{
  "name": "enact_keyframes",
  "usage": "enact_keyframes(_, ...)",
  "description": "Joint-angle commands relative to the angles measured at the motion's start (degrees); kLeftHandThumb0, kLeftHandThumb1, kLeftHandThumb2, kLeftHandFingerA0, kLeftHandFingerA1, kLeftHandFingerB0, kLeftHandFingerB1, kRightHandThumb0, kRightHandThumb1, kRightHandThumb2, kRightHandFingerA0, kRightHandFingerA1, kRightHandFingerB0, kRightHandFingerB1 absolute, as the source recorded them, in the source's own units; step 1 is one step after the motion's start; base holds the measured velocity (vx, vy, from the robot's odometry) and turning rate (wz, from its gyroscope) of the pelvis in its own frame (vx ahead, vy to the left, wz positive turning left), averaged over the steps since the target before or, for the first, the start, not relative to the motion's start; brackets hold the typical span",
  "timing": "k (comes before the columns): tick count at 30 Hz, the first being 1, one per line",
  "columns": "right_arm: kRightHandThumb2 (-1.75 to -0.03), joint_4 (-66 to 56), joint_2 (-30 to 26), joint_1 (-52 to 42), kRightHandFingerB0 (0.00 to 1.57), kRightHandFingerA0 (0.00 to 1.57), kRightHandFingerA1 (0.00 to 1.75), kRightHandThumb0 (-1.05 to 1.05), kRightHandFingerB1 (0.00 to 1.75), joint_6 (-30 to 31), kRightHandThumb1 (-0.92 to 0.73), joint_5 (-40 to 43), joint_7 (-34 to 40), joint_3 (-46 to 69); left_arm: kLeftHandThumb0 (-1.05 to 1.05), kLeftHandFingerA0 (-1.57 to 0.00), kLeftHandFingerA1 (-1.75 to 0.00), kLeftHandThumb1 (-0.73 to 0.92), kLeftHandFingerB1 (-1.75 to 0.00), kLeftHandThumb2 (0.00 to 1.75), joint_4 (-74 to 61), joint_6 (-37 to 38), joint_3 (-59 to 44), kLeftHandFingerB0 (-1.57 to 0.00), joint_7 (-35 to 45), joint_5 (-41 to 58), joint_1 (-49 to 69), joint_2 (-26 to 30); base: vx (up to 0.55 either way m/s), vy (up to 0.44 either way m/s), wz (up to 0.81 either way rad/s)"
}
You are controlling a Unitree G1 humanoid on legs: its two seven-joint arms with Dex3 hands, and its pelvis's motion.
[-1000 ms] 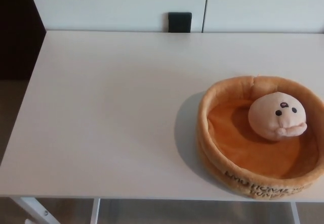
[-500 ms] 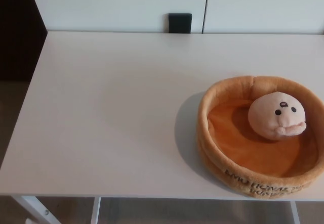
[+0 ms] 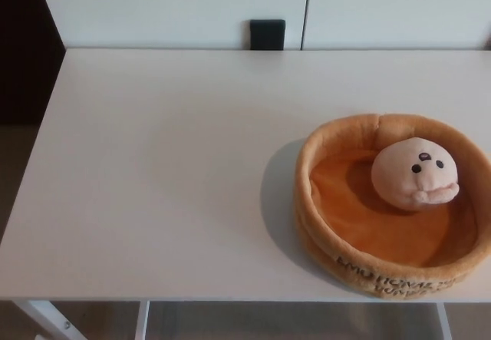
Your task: The robot walks towards a table in front, picks a dumpling toy with left hand and puts it in an orange round plate
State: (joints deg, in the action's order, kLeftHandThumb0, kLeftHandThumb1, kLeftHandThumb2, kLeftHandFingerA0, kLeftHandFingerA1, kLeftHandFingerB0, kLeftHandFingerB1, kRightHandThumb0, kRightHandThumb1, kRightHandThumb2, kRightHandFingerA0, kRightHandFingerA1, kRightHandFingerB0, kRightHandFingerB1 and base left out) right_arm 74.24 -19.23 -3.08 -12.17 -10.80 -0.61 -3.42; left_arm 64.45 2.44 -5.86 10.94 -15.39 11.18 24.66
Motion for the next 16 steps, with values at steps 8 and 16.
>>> enact_keyframes(8, -0.99, -0.4, -1.03, -0.43, 0.0, 0.61, 0.87, -0.53, 0.46, 1.33, -0.45, 0.57, -1.0, 1.63, -0.41, -0.61, -0.6, 0.63, -0.32, 0.59, 10.43, 10.73, 4.09, -0.31, -8.84, -0.55, -1.59, 0.84, 0.0, 0.0, 0.0)
enact_keyframes(16, -0.93, -1.14, -1.33, -2.21, 0.08, 0.59, 0.86, -0.82, 0.45, 0.86, -0.6, 0.56, -1.85, 2.07, -0.41, -0.55, -0.62, 0.62, -0.32, 0.59, 11.48, 11.59, 5.11, -0.3, -9.33, -0.29, -0.69, 1.03, 0.0, 0.0, 0.0)
